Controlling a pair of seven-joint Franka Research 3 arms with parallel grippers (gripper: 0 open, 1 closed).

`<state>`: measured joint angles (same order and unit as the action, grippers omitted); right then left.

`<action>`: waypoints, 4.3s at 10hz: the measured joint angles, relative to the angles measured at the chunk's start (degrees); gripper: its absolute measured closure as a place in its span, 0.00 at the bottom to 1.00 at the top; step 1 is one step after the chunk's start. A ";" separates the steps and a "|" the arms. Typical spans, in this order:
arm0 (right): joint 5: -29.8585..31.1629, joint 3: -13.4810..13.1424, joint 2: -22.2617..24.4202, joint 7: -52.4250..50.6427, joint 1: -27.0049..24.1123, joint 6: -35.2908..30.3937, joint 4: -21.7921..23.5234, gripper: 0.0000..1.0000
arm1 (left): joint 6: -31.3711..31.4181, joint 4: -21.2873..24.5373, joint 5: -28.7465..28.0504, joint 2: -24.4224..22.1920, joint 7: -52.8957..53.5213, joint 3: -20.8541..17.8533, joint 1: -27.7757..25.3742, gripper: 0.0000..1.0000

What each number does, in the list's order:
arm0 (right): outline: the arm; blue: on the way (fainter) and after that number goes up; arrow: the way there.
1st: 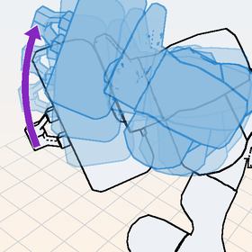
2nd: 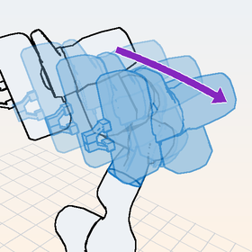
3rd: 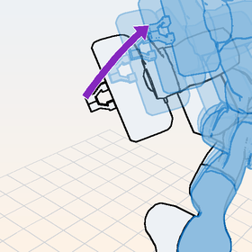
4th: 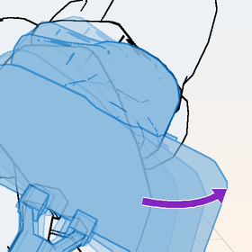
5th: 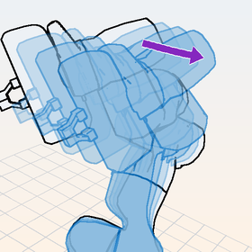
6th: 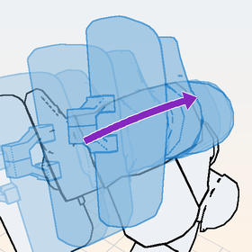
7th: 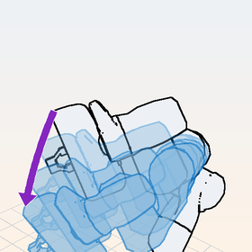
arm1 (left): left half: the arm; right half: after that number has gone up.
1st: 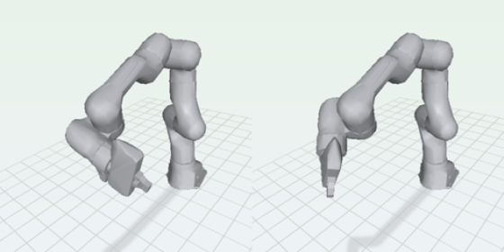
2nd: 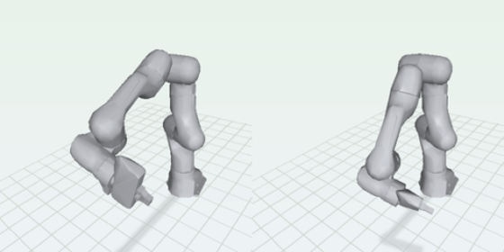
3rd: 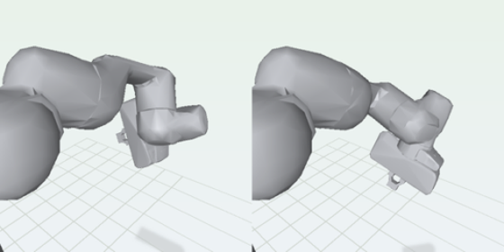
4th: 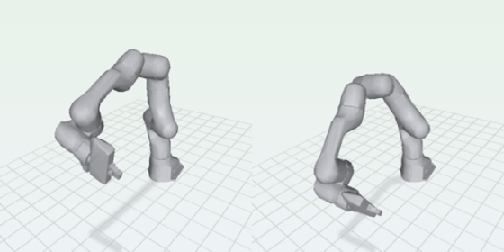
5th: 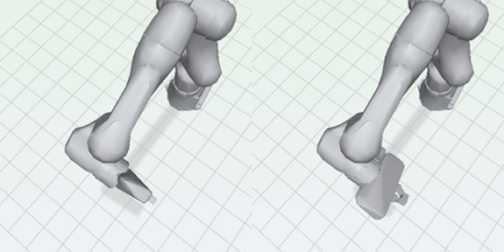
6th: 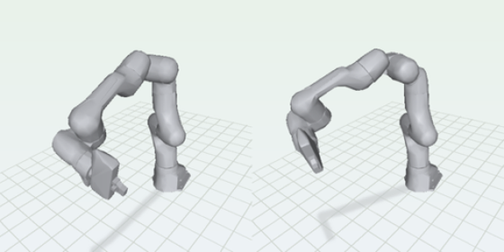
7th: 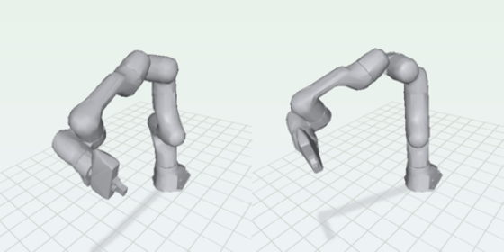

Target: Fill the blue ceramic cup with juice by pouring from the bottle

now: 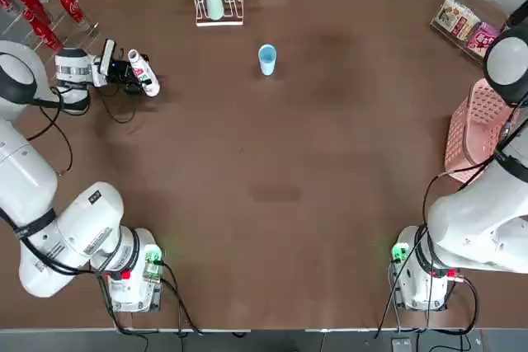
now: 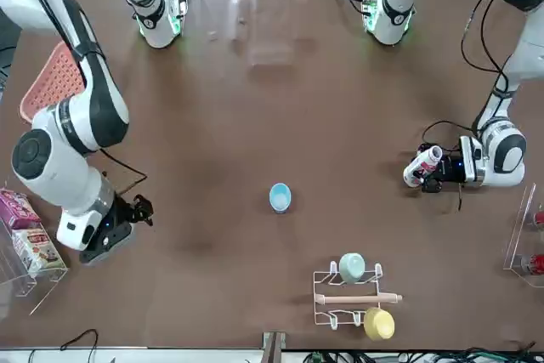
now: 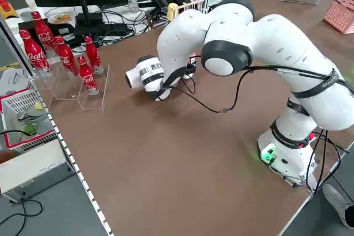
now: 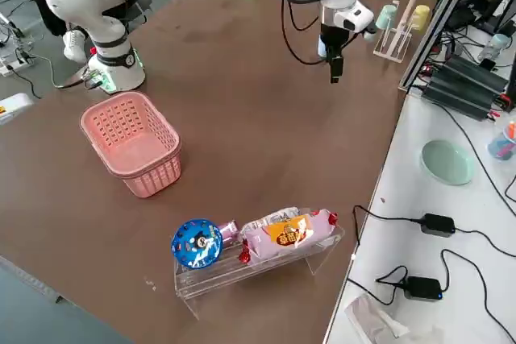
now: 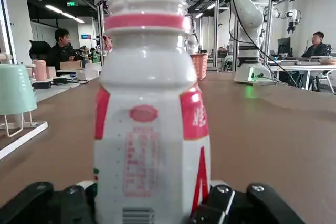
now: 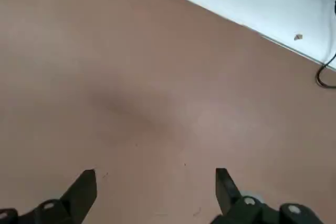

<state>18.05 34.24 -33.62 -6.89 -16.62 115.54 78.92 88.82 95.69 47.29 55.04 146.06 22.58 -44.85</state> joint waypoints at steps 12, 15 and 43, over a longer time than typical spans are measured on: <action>-3.78 -0.87 9.46 12.60 -2.19 -17.67 -5.84 0.00 | -0.14 -4.07 -0.15 0.62 0.10 0.13 -0.22 0.00; -12.28 -21.48 17.22 13.46 10.40 -22.59 -5.87 0.00 | -0.14 -6.00 -2.21 0.56 -0.36 -0.07 -1.23 0.00; -17.32 -31.07 28.95 14.68 12.74 -22.73 6.29 0.00 | 8.63 -7.96 -38.61 -47.38 -118.17 0.93 27.07 0.00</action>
<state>0.73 3.17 -4.66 7.79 -3.88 92.82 85.21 97.45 87.73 8.68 7.67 27.89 23.51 -17.78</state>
